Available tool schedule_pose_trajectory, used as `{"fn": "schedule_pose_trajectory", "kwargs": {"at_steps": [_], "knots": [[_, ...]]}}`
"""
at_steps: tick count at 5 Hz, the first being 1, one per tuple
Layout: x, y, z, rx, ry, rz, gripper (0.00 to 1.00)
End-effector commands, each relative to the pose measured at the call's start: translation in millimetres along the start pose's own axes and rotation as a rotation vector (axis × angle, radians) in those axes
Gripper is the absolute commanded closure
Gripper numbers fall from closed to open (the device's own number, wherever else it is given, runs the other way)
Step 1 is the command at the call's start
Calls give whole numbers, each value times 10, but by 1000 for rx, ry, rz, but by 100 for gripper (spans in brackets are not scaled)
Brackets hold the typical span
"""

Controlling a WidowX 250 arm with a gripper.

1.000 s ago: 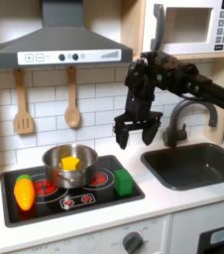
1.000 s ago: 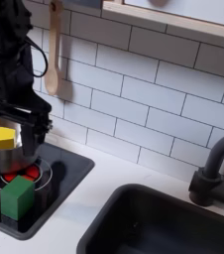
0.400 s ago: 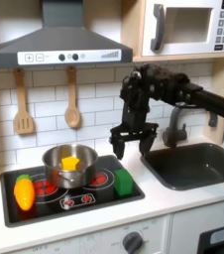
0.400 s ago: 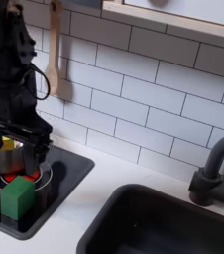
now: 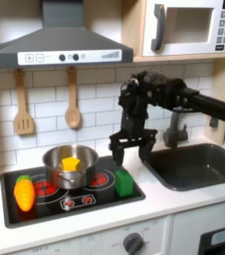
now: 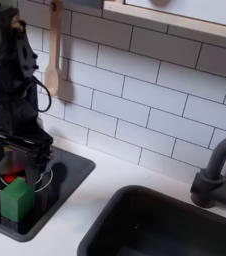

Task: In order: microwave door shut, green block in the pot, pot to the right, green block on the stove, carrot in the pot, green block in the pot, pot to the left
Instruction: 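Put the green block in the pot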

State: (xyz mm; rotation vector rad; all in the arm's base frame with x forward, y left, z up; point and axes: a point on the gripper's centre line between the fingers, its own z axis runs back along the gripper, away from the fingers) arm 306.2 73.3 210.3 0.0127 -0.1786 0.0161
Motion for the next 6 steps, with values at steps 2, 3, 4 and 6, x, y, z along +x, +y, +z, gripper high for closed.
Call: {"fn": "schedule_pose_trajectory", "kwargs": {"at_steps": [2, 3, 4, 6], "knots": [[25, 18, -176, -7, 40, -3, 0], [4, 18, -233, -9, 56, -8, 0], [16, 9, -281, -11, 60, -15, 0], [17, 25, -380, -10, 73, -5, 0]]}}
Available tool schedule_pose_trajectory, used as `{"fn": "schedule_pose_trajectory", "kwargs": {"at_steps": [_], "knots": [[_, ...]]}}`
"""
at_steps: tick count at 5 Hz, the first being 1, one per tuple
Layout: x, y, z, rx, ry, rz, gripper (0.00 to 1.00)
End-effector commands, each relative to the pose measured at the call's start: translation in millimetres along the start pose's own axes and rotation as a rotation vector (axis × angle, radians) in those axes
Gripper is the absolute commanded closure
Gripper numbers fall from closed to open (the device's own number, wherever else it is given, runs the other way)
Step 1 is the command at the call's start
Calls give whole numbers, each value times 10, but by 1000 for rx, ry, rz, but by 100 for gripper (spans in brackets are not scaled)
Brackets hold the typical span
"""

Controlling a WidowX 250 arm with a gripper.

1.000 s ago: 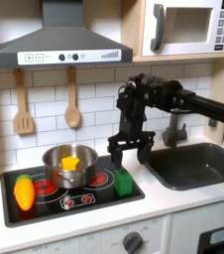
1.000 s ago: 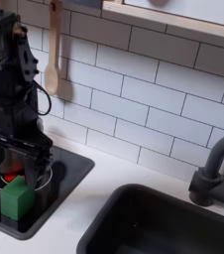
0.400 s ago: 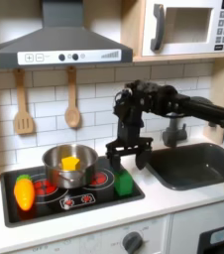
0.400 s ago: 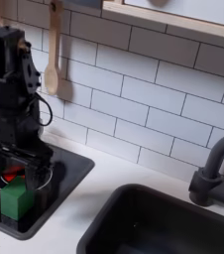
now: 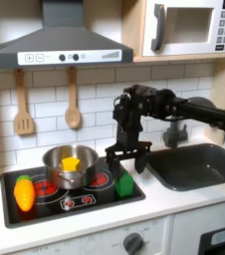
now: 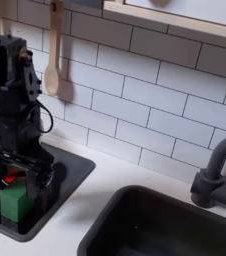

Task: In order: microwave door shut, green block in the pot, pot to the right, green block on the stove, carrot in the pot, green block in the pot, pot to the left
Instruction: 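Put the green block in the pot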

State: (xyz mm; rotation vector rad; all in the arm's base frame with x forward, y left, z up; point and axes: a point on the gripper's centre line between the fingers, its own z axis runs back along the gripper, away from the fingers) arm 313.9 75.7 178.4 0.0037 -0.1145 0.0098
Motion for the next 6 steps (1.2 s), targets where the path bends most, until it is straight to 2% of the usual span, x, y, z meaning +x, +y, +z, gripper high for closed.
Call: {"fn": "schedule_pose_trajectory", "kwargs": {"at_steps": [1, 2, 6], "knots": [[2, 8, -100, -3, 16, -4, 0], [-13, -1, -172, -12, 31, -7, 0], [19, -1, -364, -13, 76, -38, 0]]}}
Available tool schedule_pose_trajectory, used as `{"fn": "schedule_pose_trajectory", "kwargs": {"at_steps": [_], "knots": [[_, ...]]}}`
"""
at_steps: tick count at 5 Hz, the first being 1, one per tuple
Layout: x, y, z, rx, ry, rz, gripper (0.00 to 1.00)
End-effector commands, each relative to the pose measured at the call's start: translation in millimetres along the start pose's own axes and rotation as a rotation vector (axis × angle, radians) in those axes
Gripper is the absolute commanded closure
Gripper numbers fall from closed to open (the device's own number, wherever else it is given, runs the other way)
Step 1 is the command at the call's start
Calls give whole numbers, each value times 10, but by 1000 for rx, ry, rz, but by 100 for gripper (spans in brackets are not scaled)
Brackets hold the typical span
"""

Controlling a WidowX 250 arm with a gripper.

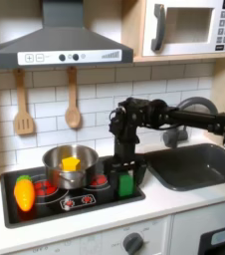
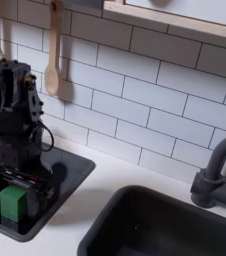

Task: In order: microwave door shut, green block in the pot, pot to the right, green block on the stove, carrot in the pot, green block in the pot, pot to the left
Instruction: 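Put the green block in the pot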

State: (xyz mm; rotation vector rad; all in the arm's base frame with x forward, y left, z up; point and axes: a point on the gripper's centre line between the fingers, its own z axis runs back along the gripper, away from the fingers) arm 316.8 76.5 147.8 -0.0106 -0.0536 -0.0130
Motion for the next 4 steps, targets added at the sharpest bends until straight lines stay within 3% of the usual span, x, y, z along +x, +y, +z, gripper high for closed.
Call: {"fn": "schedule_pose_trajectory", "kwargs": {"at_steps": [1, 4], "knots": [[26, -14, -122, -8, 28, -15, 0], [87, -53, -130, 1, 14, -32, 0]]}}
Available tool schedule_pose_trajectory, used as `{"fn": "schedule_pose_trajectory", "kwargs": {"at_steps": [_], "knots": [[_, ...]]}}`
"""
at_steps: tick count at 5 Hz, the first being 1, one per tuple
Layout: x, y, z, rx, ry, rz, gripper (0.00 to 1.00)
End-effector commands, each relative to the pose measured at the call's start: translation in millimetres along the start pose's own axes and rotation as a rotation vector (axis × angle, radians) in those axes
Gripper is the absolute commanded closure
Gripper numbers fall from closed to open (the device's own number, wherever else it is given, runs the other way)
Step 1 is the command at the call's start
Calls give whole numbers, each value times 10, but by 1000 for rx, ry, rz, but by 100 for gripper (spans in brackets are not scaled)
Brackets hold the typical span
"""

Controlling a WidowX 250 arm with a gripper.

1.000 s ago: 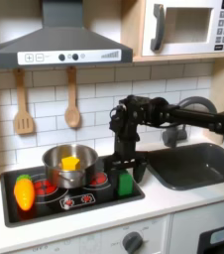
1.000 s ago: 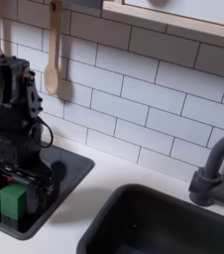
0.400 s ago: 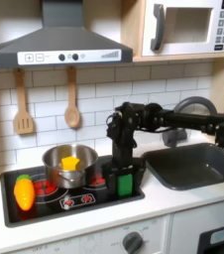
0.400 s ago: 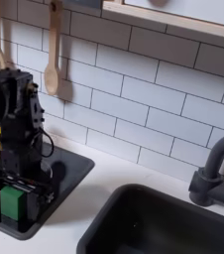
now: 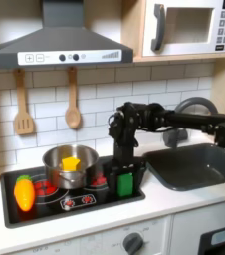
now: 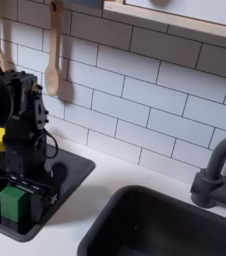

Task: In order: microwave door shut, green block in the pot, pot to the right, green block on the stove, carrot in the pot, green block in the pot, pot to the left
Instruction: 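Put the green block in the pot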

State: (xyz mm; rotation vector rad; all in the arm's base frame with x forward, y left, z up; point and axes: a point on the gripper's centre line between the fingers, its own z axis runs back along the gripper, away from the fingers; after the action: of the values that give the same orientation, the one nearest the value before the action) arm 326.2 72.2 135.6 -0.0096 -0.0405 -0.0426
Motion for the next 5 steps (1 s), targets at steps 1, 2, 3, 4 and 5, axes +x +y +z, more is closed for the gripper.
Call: {"fn": "schedule_pose_trajectory", "kwargs": {"at_steps": [1, 2, 3, 4, 5], "knots": [[-14, -16, -5, 1, 2, -2, 0], [0, -2, 6, 3, -2, 0, 28], [6, 6, -1, 3, -1, -9, 100], [10, 8, 15, 0, -6, -8, 100], [14, 4, 46, 3, -10, -16, 100]]}}
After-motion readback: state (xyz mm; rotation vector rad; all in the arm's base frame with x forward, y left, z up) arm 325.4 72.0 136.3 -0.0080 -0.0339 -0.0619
